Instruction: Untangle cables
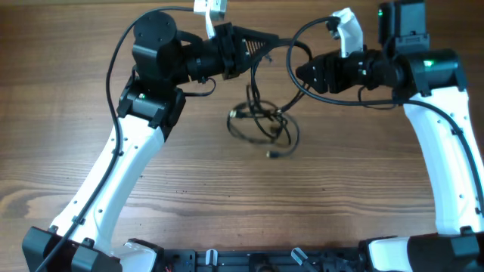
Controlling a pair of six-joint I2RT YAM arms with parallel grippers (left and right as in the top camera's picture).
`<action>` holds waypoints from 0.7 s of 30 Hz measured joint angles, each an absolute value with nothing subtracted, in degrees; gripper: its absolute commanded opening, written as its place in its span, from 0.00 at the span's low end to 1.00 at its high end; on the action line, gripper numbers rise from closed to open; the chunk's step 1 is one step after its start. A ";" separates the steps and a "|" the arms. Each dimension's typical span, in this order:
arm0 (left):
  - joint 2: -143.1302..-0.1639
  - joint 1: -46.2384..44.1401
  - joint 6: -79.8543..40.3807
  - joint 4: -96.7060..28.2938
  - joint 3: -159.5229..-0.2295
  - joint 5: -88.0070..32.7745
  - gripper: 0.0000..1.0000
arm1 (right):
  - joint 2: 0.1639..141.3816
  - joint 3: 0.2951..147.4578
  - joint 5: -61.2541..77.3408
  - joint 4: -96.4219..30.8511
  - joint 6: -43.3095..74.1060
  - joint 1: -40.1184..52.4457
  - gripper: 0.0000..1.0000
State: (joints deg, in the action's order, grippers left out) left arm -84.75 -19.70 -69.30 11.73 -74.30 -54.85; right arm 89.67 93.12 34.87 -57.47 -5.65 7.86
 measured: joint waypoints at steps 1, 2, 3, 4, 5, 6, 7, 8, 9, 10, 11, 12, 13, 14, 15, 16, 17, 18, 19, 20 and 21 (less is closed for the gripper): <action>-84.75 -19.70 -70.96 12.71 -74.30 -55.24 0.07 | 89.91 93.10 34.92 -56.97 -5.43 7.84 0.61; -84.75 -19.70 -73.14 14.26 -74.30 -55.64 0.07 | 90.41 93.10 34.94 -55.61 -4.69 7.84 0.61; -84.75 -19.70 -74.65 15.31 -74.30 -55.81 0.08 | 90.59 93.10 34.94 -55.09 -4.16 7.84 0.60; -84.75 -19.70 -76.36 16.10 -74.30 -56.12 0.08 | 90.83 93.10 34.94 -54.08 -3.01 7.84 0.58; -84.75 -19.70 -78.72 17.12 -74.30 -56.60 0.09 | 90.94 93.10 34.94 -53.15 -1.78 7.84 0.52; -84.75 -19.70 -80.18 17.93 -74.30 -56.95 0.11 | 90.94 93.10 34.94 -52.21 -0.30 7.84 0.47; -84.75 -19.70 -81.82 18.98 -74.30 -57.39 0.12 | 90.94 93.12 34.94 -50.59 1.34 7.84 0.41; -84.75 -19.75 -83.57 20.47 -74.30 -58.15 0.12 | 90.94 93.10 34.92 -49.58 3.11 7.84 0.36; -84.75 -19.77 -84.47 21.10 -74.30 -58.76 0.11 | 90.94 93.10 34.65 -48.14 5.17 7.84 0.29; -84.75 -19.86 -84.95 21.47 -74.32 -59.53 0.08 | 90.94 93.10 33.98 -46.35 7.31 7.84 0.25; -84.75 -19.92 -85.21 21.52 -74.30 -59.99 0.06 | 90.94 93.10 33.15 -44.97 9.41 7.84 0.22; -84.75 -20.14 -85.17 21.37 -74.30 -60.86 0.04 | 90.96 93.10 31.59 -42.98 12.16 7.84 0.17; -84.77 -20.38 -84.44 21.41 -74.30 -62.28 0.04 | 90.98 93.10 30.09 -40.95 14.83 7.84 0.15; -84.77 -20.56 -83.42 21.28 -74.32 -63.46 0.04 | 90.98 93.10 28.64 -38.17 16.99 7.66 0.14; -84.75 -20.75 -82.02 20.23 -74.32 -65.04 0.04 | 90.98 93.10 27.83 -36.34 18.63 7.35 0.13; -84.75 -20.93 -80.95 18.81 -74.32 -66.04 0.04 | 90.96 93.12 27.29 -35.16 20.03 6.98 0.12; -84.75 -21.04 -79.24 16.62 -74.35 -66.94 0.04 | 90.96 93.10 26.81 -34.33 21.04 6.57 0.11; -84.75 -21.12 -76.95 13.56 -74.37 -67.72 0.04 | 90.96 93.12 26.48 -34.00 21.82 6.24 0.11; -84.77 -21.12 -75.00 11.03 -74.43 -68.16 0.05 | 90.96 93.12 26.24 -34.06 22.37 6.02 0.10; -84.75 -21.12 -72.88 8.05 -74.52 -68.47 0.06 | 90.96 93.10 26.02 -34.06 22.52 5.89 0.10; -84.75 -21.12 -69.91 4.36 -74.56 -68.71 0.09 | 90.96 93.10 25.76 -34.39 22.85 5.89 0.09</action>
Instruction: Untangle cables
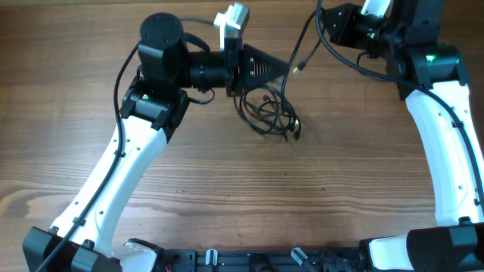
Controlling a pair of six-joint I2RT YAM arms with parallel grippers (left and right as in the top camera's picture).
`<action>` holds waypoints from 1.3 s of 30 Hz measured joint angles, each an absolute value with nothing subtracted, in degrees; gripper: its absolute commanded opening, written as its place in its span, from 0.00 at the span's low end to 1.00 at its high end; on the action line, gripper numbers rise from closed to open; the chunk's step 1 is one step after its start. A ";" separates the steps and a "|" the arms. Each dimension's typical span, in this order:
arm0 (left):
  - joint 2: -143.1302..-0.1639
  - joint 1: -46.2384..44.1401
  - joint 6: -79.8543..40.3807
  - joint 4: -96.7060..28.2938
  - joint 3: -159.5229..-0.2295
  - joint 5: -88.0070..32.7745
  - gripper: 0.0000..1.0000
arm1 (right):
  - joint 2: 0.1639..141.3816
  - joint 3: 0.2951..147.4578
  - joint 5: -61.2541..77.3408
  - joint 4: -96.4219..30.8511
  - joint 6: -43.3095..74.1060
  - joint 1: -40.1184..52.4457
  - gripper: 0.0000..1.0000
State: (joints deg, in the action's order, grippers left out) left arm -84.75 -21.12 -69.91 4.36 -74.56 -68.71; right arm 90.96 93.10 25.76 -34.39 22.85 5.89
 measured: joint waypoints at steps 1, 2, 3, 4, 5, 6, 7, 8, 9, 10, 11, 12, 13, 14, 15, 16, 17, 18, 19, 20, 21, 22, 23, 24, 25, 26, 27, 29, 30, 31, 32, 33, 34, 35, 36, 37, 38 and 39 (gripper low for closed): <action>-84.75 -21.12 -65.98 -0.27 -74.56 -68.51 0.11 | 90.94 93.10 25.58 -34.50 22.96 5.89 0.09; -84.77 -21.12 -63.57 -2.83 -74.54 -68.01 0.13 | 90.87 93.10 25.45 -34.59 22.96 5.89 0.09; -84.75 -21.12 -60.36 -7.05 -74.67 -66.92 0.17 | 90.70 93.10 25.39 -34.65 23.16 5.89 0.09; -84.71 -21.17 -57.10 -12.12 -74.74 -64.77 0.18 | 90.28 93.10 25.39 -34.70 23.16 5.89 0.09; -84.71 -21.21 -54.00 -15.97 -74.74 -62.11 0.20 | 89.56 93.10 25.23 -34.72 23.14 5.89 0.09; -84.71 -21.28 -50.94 -19.81 -74.74 -58.89 0.22 | 88.55 93.10 25.19 -34.74 23.09 5.78 0.09; -84.71 -21.28 -48.49 -22.48 -74.76 -56.01 0.22 | 86.67 93.10 25.19 -34.94 22.92 5.63 0.09; -84.71 -21.34 -46.59 -25.56 -74.83 -52.18 0.22 | 85.76 93.10 25.17 -35.00 22.79 5.52 0.09; -84.71 -21.39 -44.71 -28.51 -74.81 -48.01 0.22 | 82.30 93.12 25.17 -35.44 22.50 5.17 0.09; -84.73 -21.39 -43.29 -29.61 -74.78 -45.36 0.24 | 80.18 93.12 24.99 -36.69 22.24 5.04 0.09; -84.71 -21.39 -41.93 -30.04 -74.78 -43.27 0.25 | 77.80 93.12 24.95 -38.26 22.13 4.93 0.09; -84.71 -21.39 -40.73 -30.24 -74.78 -41.71 0.27 | 75.70 93.17 24.84 -39.57 21.87 4.93 0.12; -84.71 -21.39 -38.96 -30.24 -74.78 -40.23 0.28 | 73.82 93.27 24.77 -40.93 21.65 4.93 0.16; -84.71 -21.39 -37.52 -30.46 -74.78 -39.24 0.29 | 72.34 93.45 24.75 -42.68 21.32 4.93 0.19; -84.71 -21.39 -35.83 -30.65 -74.78 -38.30 0.29 | 71.24 93.65 24.36 -44.25 20.95 4.93 0.21; -84.73 -21.39 -34.63 -31.38 -74.81 -37.30 0.29 | 70.67 93.86 23.86 -45.84 20.73 4.93 0.24; -84.71 -21.39 -33.41 -32.64 -74.81 -36.05 0.29 | 70.37 93.93 23.00 -47.35 20.69 4.93 0.29; -84.73 -21.39 -32.86 -33.98 -74.81 -35.11 0.29 | 70.41 93.93 22.20 -48.62 20.69 4.93 0.34; -84.73 -21.39 -32.14 -35.90 -74.81 -33.78 0.29 | 70.63 93.91 21.43 -49.56 20.71 4.93 0.39; -84.77 -21.39 -31.73 -37.26 -74.81 -32.82 0.30 | 71.09 93.91 20.45 -50.78 20.27 4.93 0.44; -84.97 -21.39 -31.22 -39.35 -74.81 -31.27 0.30 | 71.50 93.91 19.62 -51.77 20.18 4.93 0.48; -85.25 -21.39 -30.83 -41.04 -74.81 -30.09 0.32 | 71.94 93.91 18.85 -52.38 20.05 4.93 0.51; -85.54 -21.39 -30.65 -42.28 -74.81 -29.23 0.33 | 72.20 93.91 18.41 -52.86 20.14 4.93 0.53; -86.11 -21.39 -30.44 -43.77 -74.81 -28.05 0.34 | 72.55 93.91 17.87 -53.43 19.81 4.93 0.54; -86.70 -21.41 -30.30 -45.12 -74.81 -27.09 0.34 | 72.86 93.91 17.50 -54.00 19.84 4.93 0.55; -87.22 -21.56 -30.22 -45.76 -74.81 -26.30 0.36 | 73.17 93.91 17.34 -54.30 19.84 4.93 0.55; -88.07 -21.87 -30.24 -46.35 -74.78 -25.45 0.38 | 73.76 93.91 17.02 -54.96 19.86 4.93 0.56; -90.06 -23.31 -30.28 -46.72 -74.72 -24.21 0.39 | 75.09 93.91 16.60 -56.14 19.84 4.93 0.56; -91.00 -24.14 -30.24 -47.16 -74.67 -23.79 0.39 | 75.83 93.91 16.51 -56.84 19.86 4.93 0.56; -91.74 -24.82 -30.24 -47.64 -74.59 -23.68 0.40 | 76.62 93.91 16.40 -57.45 19.84 4.93 0.56; -92.18 -25.26 -30.24 -47.86 -74.50 -23.59 0.40 | 77.19 93.91 16.40 -57.87 19.86 4.93 0.57; -92.66 -25.69 -30.24 -48.10 -74.48 -23.53 0.41 | 78.26 93.91 16.38 -58.76 19.84 4.93 0.57; -93.60 -26.61 -30.24 -48.27 -74.46 -23.33 0.41 | 78.98 93.91 16.38 -59.11 19.86 4.93 0.57; -93.91 -26.85 -30.24 -48.31 -74.46 -23.35 0.42 | 79.50 93.91 16.38 -59.33 19.86 4.93 0.57; -94.24 -27.11 -30.24 -48.42 -74.46 -23.35 0.42 | 80.09 93.91 16.38 -59.57 19.86 4.93 0.57; -94.54 -27.35 -30.24 -48.58 -74.46 -23.35 0.43 | 80.49 93.91 16.38 -59.70 19.86 4.93 0.57; -94.70 -27.51 -30.24 -48.71 -74.43 -23.33 0.44 | 80.84 93.91 16.38 -59.83 19.86 4.93 0.57; -94.91 -27.81 -30.24 -49.06 -74.43 -23.24 0.44 | 81.10 93.91 16.38 -59.88 19.86 4.93 0.57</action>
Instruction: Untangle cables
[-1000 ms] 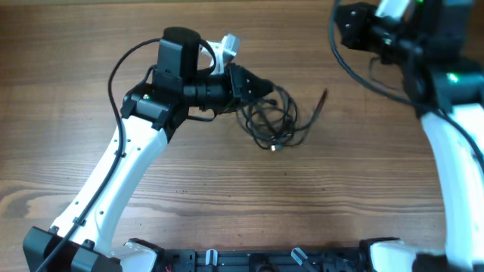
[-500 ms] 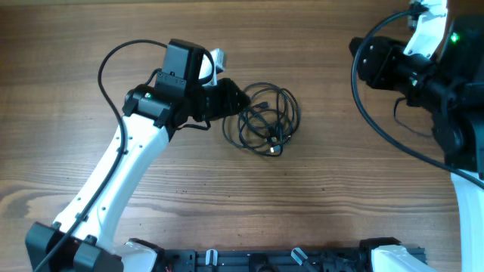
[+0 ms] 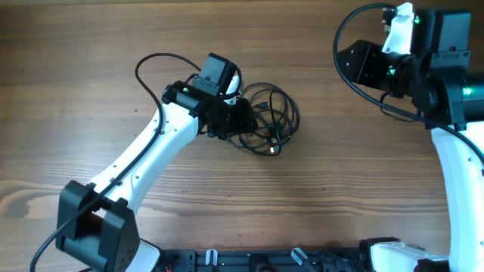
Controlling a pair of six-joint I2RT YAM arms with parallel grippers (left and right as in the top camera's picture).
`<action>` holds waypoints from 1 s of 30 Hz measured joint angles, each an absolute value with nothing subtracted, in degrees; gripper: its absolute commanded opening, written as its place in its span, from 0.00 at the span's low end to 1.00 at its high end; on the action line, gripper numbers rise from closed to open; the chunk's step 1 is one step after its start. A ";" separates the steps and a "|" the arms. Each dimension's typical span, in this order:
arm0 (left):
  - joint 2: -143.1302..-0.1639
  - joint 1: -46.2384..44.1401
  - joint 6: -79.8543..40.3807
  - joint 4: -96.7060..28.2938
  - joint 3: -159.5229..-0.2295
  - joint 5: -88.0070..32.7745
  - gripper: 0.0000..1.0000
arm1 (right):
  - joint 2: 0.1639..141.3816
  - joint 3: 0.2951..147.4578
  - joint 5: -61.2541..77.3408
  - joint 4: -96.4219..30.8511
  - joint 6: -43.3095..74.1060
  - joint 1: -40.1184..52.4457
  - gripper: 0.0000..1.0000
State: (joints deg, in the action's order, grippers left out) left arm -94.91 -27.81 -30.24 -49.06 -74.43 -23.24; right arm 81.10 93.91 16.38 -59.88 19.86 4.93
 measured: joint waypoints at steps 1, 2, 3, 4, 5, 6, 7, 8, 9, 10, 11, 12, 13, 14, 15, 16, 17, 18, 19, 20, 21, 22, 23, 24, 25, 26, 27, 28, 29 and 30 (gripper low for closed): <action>-94.96 -28.08 -30.24 -49.36 -74.41 -23.16 0.45 | 81.28 93.91 16.38 -59.96 19.86 4.93 0.57; -95.00 -28.49 -30.24 -49.63 -74.41 -23.14 0.45 | 81.41 93.91 16.38 -60.03 19.86 4.93 0.57; -95.00 -28.86 -30.24 -49.76 -74.41 -23.11 0.45 | 81.43 93.91 16.38 -60.03 19.84 4.93 0.57; -95.00 -29.26 -30.24 -49.76 -74.41 -23.14 0.45 | 81.45 93.91 16.38 -60.05 19.86 4.93 0.58; -95.00 -29.93 -30.24 -49.76 -74.41 -23.14 0.46 | 81.45 93.91 16.38 -60.03 19.86 4.93 0.58; -95.00 -30.37 -30.24 -49.74 -74.41 -23.11 0.46 | 81.45 93.91 16.36 -60.05 19.86 4.93 0.58; -95.00 -30.79 -30.24 -49.76 -74.41 -23.11 0.46 | 81.45 93.91 16.27 -60.05 19.86 4.93 0.58; -95.00 -31.20 -30.24 -49.74 -74.41 -23.14 0.46 | 81.45 93.91 16.21 -60.05 19.86 4.93 0.58; -95.00 -31.57 -30.24 -49.76 -74.41 -23.14 0.46 | 81.45 93.91 16.19 -60.07 19.84 4.93 0.58; -95.00 -31.81 -30.24 -49.74 -74.41 -23.14 0.46 | 81.45 93.91 16.16 -60.07 19.84 4.93 0.58; -95.00 -31.90 -30.24 -49.76 -74.41 -23.14 0.47 | 81.45 93.91 16.16 -60.16 19.86 4.93 0.58; -95.00 -31.94 -30.24 -49.76 -74.41 -23.14 0.47 | 81.45 93.91 16.14 -60.25 19.86 4.93 0.59; -95.00 -31.94 -30.24 -49.76 -74.41 -23.14 0.47 | 81.45 93.91 16.01 -60.25 19.86 4.93 0.59; -95.00 -31.94 -30.24 -49.76 -74.41 -23.11 0.49 | 81.45 93.91 15.99 -60.25 19.84 4.93 0.59; -95.00 -31.94 -30.24 -49.76 -74.41 -23.11 0.51 | 81.45 93.91 15.99 -60.25 19.86 4.93 0.59; -95.00 -31.94 -30.24 -49.76 -74.41 -23.14 0.53 | 81.45 93.91 15.99 -60.25 19.86 4.93 0.59; -95.00 -31.94 -30.26 -49.76 -74.41 -23.11 0.56 | 81.45 93.91 15.99 -60.29 19.86 4.93 0.59; -95.00 -31.94 -30.22 -49.76 -74.41 -23.11 0.58 | 81.45 93.91 15.99 -60.42 19.86 4.93 0.59; -95.00 -31.94 -30.26 -49.76 -74.41 -23.07 0.60 | 81.45 93.91 15.99 -60.51 19.86 4.93 0.59; -95.00 -31.94 -30.26 -49.76 -74.41 -22.96 0.60 | 81.45 93.91 15.99 -60.55 19.84 4.93 0.59; -95.00 -31.94 -30.24 -49.76 -74.41 -22.94 0.61 | 81.45 93.91 15.97 -60.64 19.84 4.93 0.60; -95.00 -31.94 -30.22 -49.76 -74.41 -22.76 0.61 | 81.45 93.91 15.97 -60.69 19.84 4.93 0.60; -95.00 -31.94 -30.22 -49.76 -74.41 -22.39 0.63 | 81.45 93.91 15.97 -60.66 19.84 4.93 0.62; -95.00 -31.94 -30.24 -49.76 -74.41 -21.85 0.65 | 81.45 93.91 15.97 -60.69 19.84 4.93 0.63; -95.00 -31.94 -30.26 -49.71 -74.41 -20.82 0.69 | 81.45 93.91 15.97 -60.69 19.77 4.93 0.63; -95.00 -31.94 -30.24 -49.63 -74.41 -20.03 0.69 | 81.45 93.91 15.94 -60.69 19.70 4.93 0.63; -95.00 -31.94 -30.33 -49.25 -74.41 -19.00 0.69 | 81.45 93.91 15.94 -60.69 19.64 4.93 0.63; -95.00 -31.94 -30.74 -48.29 -74.41 -17.43 0.69 | 81.45 93.91 15.90 -60.71 19.64 4.93 0.63; -95.00 -31.94 -30.81 -47.66 -74.41 -16.56 0.69 | 81.45 93.91 15.77 -60.75 19.64 4.93 0.63; -95.04 -31.94 -31.05 -46.48 -74.41 -15.16 0.68 | 81.45 93.91 15.73 -60.82 19.64 4.93 0.63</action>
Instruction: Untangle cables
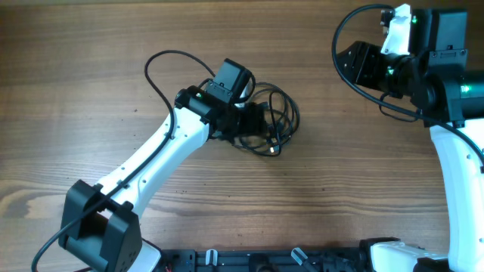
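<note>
A tangled bundle of thin black cables (278,121) lies on the wooden table just right of the middle. A plug end (270,149) sticks out at its lower edge. My left gripper (255,124) is down on the left side of the bundle, its dark fingers lost among the loops, so its state is hidden. My right gripper (346,63) is far off at the upper right, well away from the bundle. It points left, its fingers look apart, and no task cable is in them.
The left arm's own black lead (162,64) arcs over the table behind its wrist. The right arm's lead (355,19) loops above its gripper. The table (91,113) is bare wood to the left, and along the front around (318,204).
The left gripper has shifted a little to the right, deeper into the bundle, and its wrist has turned slightly. The bundle and the right arm are nearly unchanged.
First both grippers held strands of the cable raised above the table between them. Then the right gripper was at the upper right with a plug end trailing from it. Later the whole bundle lay on the table under the left gripper, the right gripper apart from it, as now.
</note>
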Controlling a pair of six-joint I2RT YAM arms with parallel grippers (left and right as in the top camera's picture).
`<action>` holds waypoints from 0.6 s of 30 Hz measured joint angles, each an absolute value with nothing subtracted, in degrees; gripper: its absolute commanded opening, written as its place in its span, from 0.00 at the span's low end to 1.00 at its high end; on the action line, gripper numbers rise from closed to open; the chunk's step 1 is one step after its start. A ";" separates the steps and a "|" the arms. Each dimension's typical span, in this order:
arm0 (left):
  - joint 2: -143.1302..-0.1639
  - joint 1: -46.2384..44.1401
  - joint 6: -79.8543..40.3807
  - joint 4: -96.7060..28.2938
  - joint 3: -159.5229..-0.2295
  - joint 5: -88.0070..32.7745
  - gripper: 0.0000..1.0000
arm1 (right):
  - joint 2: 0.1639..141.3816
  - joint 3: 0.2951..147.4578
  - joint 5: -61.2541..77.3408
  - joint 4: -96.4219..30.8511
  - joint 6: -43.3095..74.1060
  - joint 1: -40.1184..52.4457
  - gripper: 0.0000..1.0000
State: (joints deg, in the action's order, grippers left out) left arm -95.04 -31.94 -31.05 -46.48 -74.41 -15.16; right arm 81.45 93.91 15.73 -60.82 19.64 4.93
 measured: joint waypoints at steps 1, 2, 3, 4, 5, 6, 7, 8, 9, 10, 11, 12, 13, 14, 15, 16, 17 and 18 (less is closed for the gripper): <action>-95.07 -31.94 -31.18 -45.41 -74.41 -13.69 0.67 | 81.45 93.91 15.51 -60.88 19.64 4.93 0.63; -95.18 -31.94 -31.35 -45.25 -74.41 -13.19 0.67 | 81.45 93.91 15.35 -60.90 19.64 4.93 0.63; -95.48 -31.94 -31.40 -45.17 -74.41 -12.36 0.67 | 81.45 93.91 15.33 -61.06 19.64 4.93 0.64; -96.09 -31.94 -31.57 -45.17 -74.41 -11.44 0.66 | 81.45 93.91 15.33 -61.30 19.64 4.93 0.64; -96.95 -31.94 -31.59 -45.12 -74.41 -10.59 0.64 | 81.45 93.91 15.33 -61.32 19.64 4.93 0.64; -98.00 -31.94 -31.66 -44.86 -74.41 -9.58 0.61 | 81.45 93.91 15.33 -61.32 19.64 4.93 0.64; -99.53 -31.94 -31.79 -43.46 -74.41 -8.27 0.57 | 81.45 93.91 15.33 -61.32 19.64 4.93 0.64; -101.27 -31.94 -31.94 -41.93 -74.37 -7.22 0.34 | 81.45 93.91 15.31 -61.30 19.64 4.93 0.64; -102.52 -31.94 -31.92 -40.42 -74.35 -6.44 0.15 | 81.45 93.91 15.31 -61.34 19.64 4.93 0.64; -103.88 -31.92 -32.18 -38.59 -74.30 -5.82 0.04 | 81.45 93.91 15.31 -61.32 19.64 4.93 0.64; -105.16 -31.92 -32.18 -36.60 -74.26 -5.10 0.04 | 81.45 93.91 15.31 -61.32 19.64 4.93 0.64; -105.97 -31.86 -32.23 -35.00 -74.19 -4.71 0.04 | 81.45 93.91 15.31 -61.34 19.64 4.93 0.66; -106.30 -31.86 -32.23 -33.93 -74.19 -4.43 0.04 | 81.45 93.91 15.31 -61.32 19.64 4.93 0.67; -106.39 -31.75 -32.21 -32.64 -74.11 -4.29 0.04 | 81.45 93.91 15.29 -61.32 19.62 4.93 0.69; -106.37 -31.46 -32.42 -31.16 -74.11 -4.14 0.04 | 81.45 93.91 15.29 -61.32 19.62 4.93 0.70; -106.19 -31.03 -32.56 -30.74 -74.22 -4.14 0.04 | 81.45 93.91 15.29 -61.32 19.62 4.93 0.71; -106.00 -30.48 -32.71 -30.68 -74.37 -4.14 0.04 | 81.45 93.91 15.29 -61.34 19.62 4.93 0.71; -105.58 -29.56 -32.91 -30.85 -74.91 -4.36 0.04 | 81.49 93.91 15.29 -61.32 19.62 4.93 0.73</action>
State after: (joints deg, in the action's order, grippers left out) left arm -105.58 -29.56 -32.91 -30.85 -74.91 -4.36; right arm 81.49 93.91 15.29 -61.32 19.62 4.93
